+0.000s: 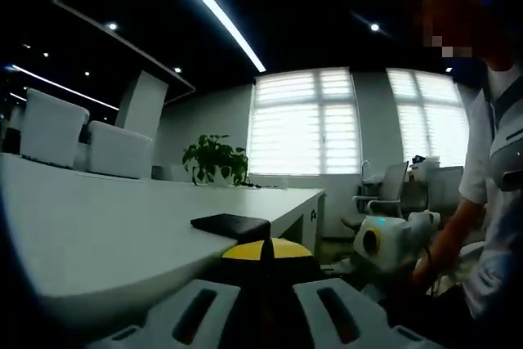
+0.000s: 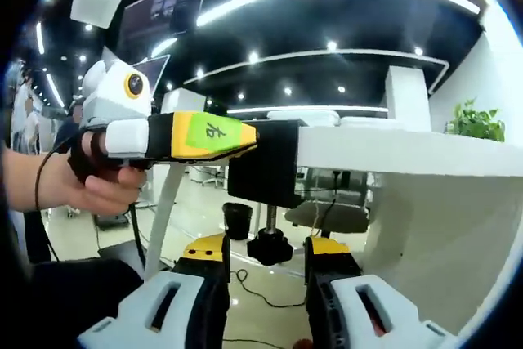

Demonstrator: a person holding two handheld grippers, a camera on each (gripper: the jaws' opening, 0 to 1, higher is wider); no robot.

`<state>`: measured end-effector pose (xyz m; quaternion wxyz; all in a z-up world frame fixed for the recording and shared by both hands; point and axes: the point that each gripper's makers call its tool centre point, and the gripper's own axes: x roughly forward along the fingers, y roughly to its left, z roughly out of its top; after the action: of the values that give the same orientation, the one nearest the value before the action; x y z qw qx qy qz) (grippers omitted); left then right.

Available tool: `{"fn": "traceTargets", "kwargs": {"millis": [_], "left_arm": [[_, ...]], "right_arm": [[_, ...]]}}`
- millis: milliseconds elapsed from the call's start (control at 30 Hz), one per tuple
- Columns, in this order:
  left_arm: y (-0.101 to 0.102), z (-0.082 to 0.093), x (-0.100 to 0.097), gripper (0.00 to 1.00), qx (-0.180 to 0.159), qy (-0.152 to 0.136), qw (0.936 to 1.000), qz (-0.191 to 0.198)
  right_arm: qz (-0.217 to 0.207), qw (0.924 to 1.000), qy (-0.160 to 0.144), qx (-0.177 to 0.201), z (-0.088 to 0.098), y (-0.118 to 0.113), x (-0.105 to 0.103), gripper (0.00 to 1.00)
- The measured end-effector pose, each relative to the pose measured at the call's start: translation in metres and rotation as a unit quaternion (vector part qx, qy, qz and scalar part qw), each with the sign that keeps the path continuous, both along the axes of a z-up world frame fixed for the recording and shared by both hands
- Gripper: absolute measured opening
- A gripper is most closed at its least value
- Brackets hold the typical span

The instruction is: Clamp the fixed fixture on the desktop, loosen the retaining clip, secure it to the edge of the desk, and tighten the retaining clip.

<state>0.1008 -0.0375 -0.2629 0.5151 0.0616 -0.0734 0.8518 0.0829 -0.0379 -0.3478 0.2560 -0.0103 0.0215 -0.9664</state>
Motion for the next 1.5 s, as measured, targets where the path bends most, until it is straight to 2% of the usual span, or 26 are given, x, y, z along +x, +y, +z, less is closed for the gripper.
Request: {"fn": "traceTargets", "kwargs": {"millis": [33,67,133,200,267,433,533,667,733,867,1033,1100,1167,1233,1300,1367,1400,1433,1500], "left_arm": [[0.000,0.000,0.000,0.01,0.001,0.000,1.0000,0.000],[0.000,0.000,0.000,0.01,0.001,0.001,1.0000,0.000],[0.001,0.000,0.000,0.01,-0.002,0.001,1.0000,0.000],[0.001,0.000,0.000,0.01,-0.003,0.002,1.0000,0.001],[0.001,0.000,0.000,0.01,-0.001,0.003,1.0000,0.001],[-0.002,-0.001,-0.004,0.01,0.004,0.004,1.0000,-0.003],[0.000,-0.001,-0.001,0.01,-0.001,0.005,1.0000,-0.002],[0.000,-0.001,0.000,0.01,-0.002,0.006,1.0000,-0.001],[0.000,-0.001,0.000,0.01,-0.003,0.009,1.0000,0.000],[0.000,-0.001,0.001,0.01,-0.003,0.011,0.9999,-0.003],[-0.002,-0.001,0.000,0.01,0.011,0.001,0.9998,-0.016],[-0.002,-0.001,-0.001,0.01,0.008,0.000,0.9999,-0.013],[-0.001,-0.001,0.000,0.01,0.008,-0.001,0.9999,-0.013],[-0.001,-0.001,0.000,0.01,0.009,-0.001,0.9999,-0.012],[-0.001,-0.001,0.000,0.01,0.007,-0.001,0.9999,-0.010],[-0.001,-0.001,-0.001,0.01,0.004,-0.001,1.0000,-0.008],[-0.001,-0.001,-0.001,0.01,0.002,-0.001,1.0000,-0.007],[-0.001,-0.001,-0.001,0.01,0.001,0.000,1.0000,-0.006],[-0.001,-0.001,-0.001,0.01,-0.001,0.000,1.0000,-0.006]], "right_arm": [[-0.008,0.9996,-0.028,-0.004,-0.011,-0.004,-0.001,0.30],[-0.015,0.9992,-0.038,0.002,-0.016,-0.005,-0.002,0.35],[-0.008,0.9997,-0.010,0.021,-0.012,-0.011,-0.012,0.39],[-0.014,0.9998,-0.007,0.010,-0.007,-0.004,-0.021,0.34],[-0.024,0.9997,-0.010,0.006,-0.005,0.003,-0.028,0.24],[-0.016,0.9997,-0.006,0.015,-0.006,0.003,-0.031,0.23],[0.009,0.9995,0.003,0.029,-0.005,0.003,-0.033,0.23],[0.068,0.9970,0.004,0.037,-0.004,0.001,-0.034,0.22],[0.090,0.9945,0.017,0.052,-0.002,0.002,-0.032,0.22],[0.134,0.9899,0.018,0.043,-0.002,-0.001,-0.030,0.22],[0.156,0.9874,0.013,0.024,-0.003,-0.003,-0.025,0.23],[0.146,0.9892,0.003,0.013,-0.003,-0.003,-0.024,0.23],[0.117,0.9932,-0.003,0.001,-0.002,-0.001,-0.024,0.24],[0.096,0.9953,0.000,-0.010,0.003,-0.006,-0.016,0.29],[0.069,0.9976,0.011,0.005,0.005,-0.007,-0.011,0.32],[0.023,0.9995,0.024,-0.003,0.007,-0.005,-0.006,0.32],[0.021,0.9996,0.020,0.001,0.000,-0.009,-0.004,0.33],[0.010,0.9991,0.035,0.020,-0.001,-0.007,-0.004,0.35],[0.006,0.9994,0.026,0.022,-0.006,-0.011,-0.006,0.36]]}}
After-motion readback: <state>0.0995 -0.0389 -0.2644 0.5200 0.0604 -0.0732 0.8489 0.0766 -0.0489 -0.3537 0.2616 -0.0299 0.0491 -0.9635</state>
